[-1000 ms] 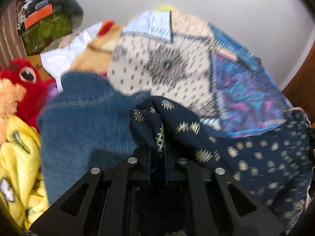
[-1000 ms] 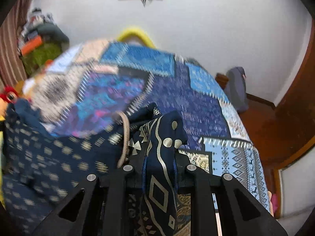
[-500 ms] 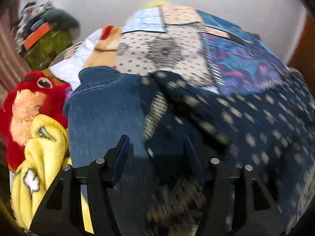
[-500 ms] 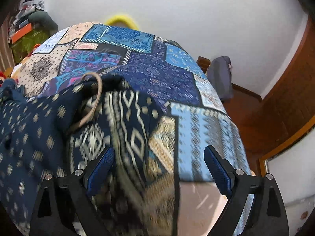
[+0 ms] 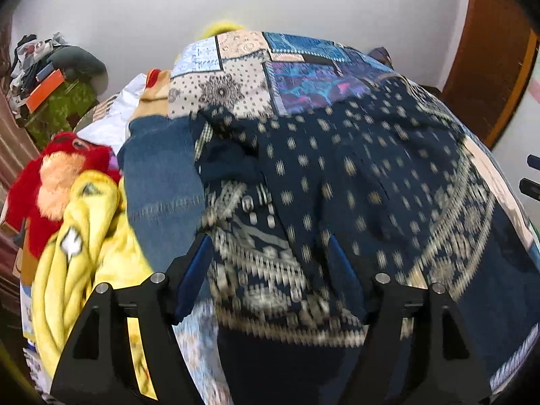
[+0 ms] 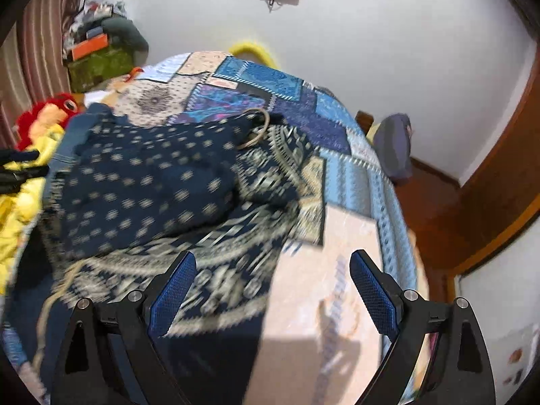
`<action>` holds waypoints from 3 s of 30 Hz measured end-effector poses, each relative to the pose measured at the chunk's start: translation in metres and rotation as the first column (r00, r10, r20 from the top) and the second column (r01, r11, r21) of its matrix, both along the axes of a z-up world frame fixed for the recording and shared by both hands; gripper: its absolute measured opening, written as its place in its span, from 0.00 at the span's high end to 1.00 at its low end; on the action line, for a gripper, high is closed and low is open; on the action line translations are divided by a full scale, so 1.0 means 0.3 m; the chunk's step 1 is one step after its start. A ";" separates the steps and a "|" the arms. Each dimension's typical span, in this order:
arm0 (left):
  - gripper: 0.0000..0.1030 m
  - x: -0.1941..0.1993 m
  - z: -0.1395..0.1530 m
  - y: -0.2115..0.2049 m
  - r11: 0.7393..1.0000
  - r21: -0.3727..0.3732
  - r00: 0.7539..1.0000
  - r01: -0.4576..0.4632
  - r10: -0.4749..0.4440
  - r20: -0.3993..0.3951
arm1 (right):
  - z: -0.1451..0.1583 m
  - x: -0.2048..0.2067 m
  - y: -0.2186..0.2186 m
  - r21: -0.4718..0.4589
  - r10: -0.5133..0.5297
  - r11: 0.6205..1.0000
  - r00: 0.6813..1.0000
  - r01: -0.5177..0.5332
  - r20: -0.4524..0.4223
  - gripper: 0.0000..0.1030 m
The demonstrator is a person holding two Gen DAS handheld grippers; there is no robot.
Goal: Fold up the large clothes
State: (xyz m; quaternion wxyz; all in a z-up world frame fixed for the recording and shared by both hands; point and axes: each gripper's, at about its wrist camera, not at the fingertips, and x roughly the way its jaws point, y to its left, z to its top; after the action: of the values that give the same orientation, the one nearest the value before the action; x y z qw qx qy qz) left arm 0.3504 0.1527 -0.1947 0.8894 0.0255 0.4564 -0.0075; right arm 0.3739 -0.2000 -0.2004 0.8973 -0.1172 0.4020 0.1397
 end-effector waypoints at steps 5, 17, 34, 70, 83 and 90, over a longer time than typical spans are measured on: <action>0.32 -0.157 -0.052 0.018 0.999 -0.040 0.998 -0.014 0.012 -0.059 | -0.037 -0.147 -0.041 0.067 -0.014 0.998 0.997 0.019 -0.077 0.11; 0.32 -0.453 -0.285 0.122 0.963 -0.220 0.958 -0.153 0.090 -0.273 | -0.146 -0.392 -0.124 0.192 0.003 0.980 0.968 0.047 -0.253 0.11; 0.87 -0.531 -0.331 0.057 0.926 -0.362 0.969 -0.105 0.013 -0.246 | -0.158 -0.452 -0.065 0.294 0.121 0.955 0.962 -0.045 -0.246 0.88; 0.89 0.632 -0.109 0.385 0.887 -0.342 0.942 -0.310 0.335 0.017 | -0.057 0.781 0.222 0.213 -0.075 0.973 0.995 0.087 -0.065 0.90; 0.76 0.614 -0.050 0.361 0.937 -0.246 0.967 -0.247 0.253 -0.008 | -0.015 0.771 0.132 0.129 -0.083 0.988 0.997 0.082 0.000 0.89; 0.35 0.508 0.158 0.335 0.958 -0.120 0.944 -0.261 0.279 0.173 | 0.135 0.656 0.083 0.121 -0.031 0.992 0.997 0.023 0.072 0.89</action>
State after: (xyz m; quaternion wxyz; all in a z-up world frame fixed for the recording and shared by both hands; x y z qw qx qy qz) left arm 0.5028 0.2532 -0.1475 0.9214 -0.0791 0.3684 0.0953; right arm 0.5706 -0.1750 -0.1599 0.9187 -0.0628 0.3612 0.1470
